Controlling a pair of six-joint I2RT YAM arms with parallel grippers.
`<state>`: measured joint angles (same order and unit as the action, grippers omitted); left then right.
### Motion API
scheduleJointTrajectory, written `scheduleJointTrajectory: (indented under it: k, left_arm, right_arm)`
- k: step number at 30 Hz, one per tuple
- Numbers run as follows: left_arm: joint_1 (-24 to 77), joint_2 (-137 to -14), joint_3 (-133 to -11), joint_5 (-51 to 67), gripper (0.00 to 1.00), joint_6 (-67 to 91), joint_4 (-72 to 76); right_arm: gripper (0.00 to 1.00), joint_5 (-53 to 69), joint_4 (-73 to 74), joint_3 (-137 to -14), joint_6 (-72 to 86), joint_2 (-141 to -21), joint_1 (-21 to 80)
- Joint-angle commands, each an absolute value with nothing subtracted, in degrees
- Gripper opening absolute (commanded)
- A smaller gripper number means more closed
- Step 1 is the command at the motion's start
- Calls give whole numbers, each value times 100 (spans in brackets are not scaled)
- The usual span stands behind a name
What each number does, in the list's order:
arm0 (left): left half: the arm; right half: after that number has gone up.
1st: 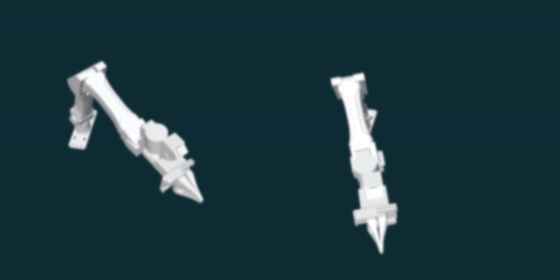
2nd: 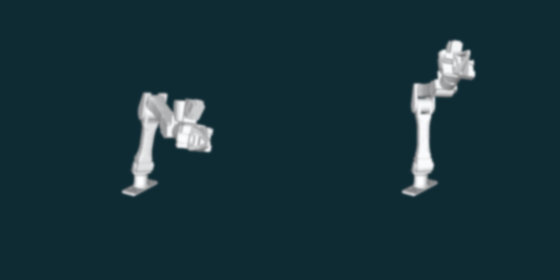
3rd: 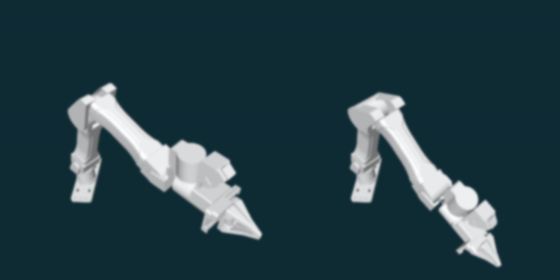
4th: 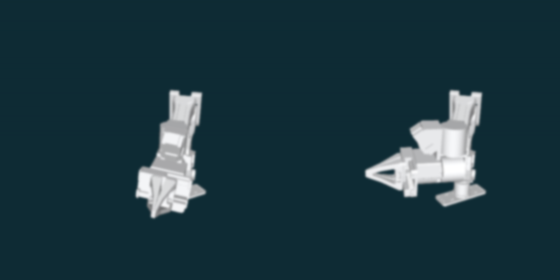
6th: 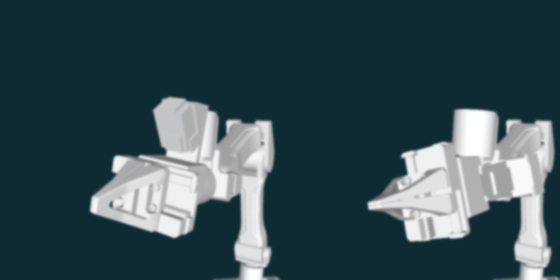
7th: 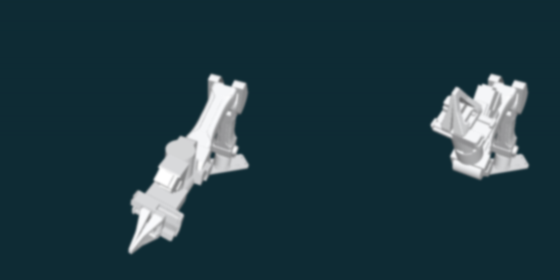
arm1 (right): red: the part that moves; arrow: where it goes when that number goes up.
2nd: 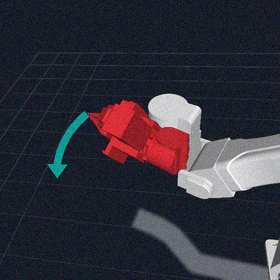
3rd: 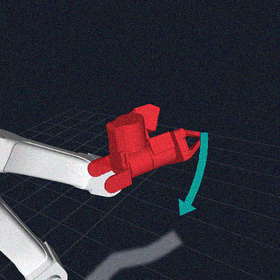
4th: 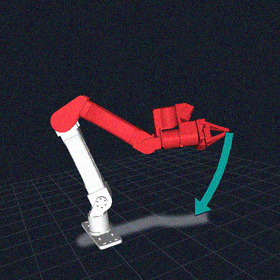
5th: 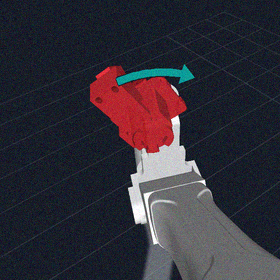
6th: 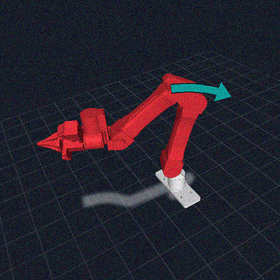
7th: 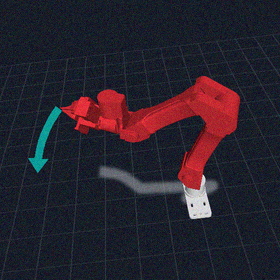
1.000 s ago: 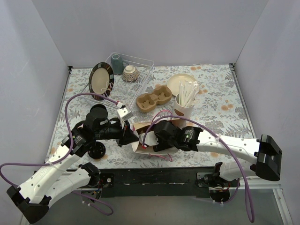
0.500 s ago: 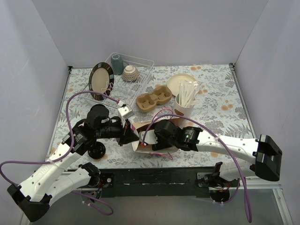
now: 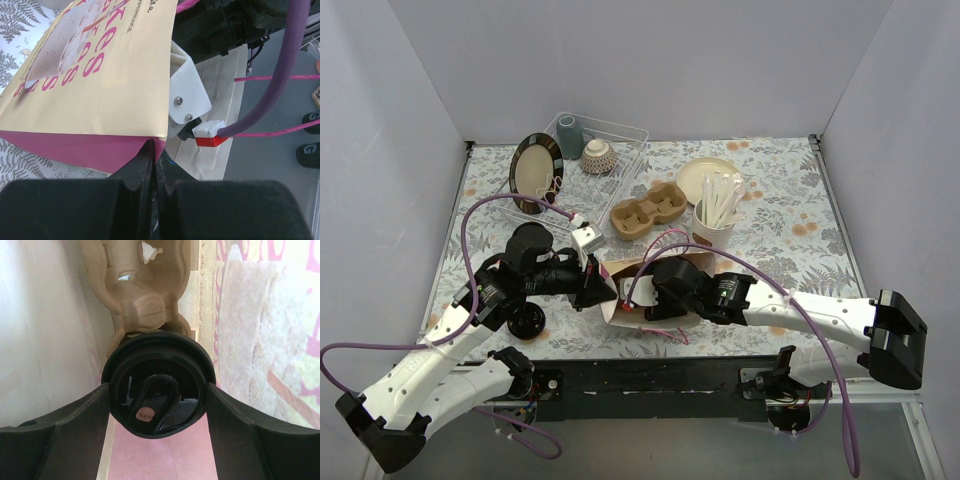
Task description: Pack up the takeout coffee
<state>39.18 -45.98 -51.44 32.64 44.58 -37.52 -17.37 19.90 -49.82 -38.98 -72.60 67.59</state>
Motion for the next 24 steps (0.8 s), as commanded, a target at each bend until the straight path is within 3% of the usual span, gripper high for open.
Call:
scheduleJointTrajectory:
  k: [1,3,6,7,14,24]
  left_arm:
    - [3929,-4597,-5370,3384,0,4421,-3885]
    - [3929,-4579,-5353,3392,0,4421,-3885]
    - [3929,-4588,-5353,3393,0,4403,-3876]
    - [3929,-4597,-5353,3401,0,4395,-3876]
    - [3929,-4632,-5388,3410,0,4368,-3885]
    - [3929,-4667,-5388,3401,0,4307,-3937]
  right_arm:
    - [78,-1626,2311,-4825,-3542,-7137,6724]
    - [81,-1705,2320,-4860,-3507,-7067,6715]
    - [99,-1784,2320,-4895,-3481,-6988,6715]
    - [99,-1784,2320,-4904,-3472,-6979,6715]
    - [99,-2021,2312,-4992,-3340,-6908,6715]
    - [79,-1951,2250,-5150,-3147,-6820,6671]
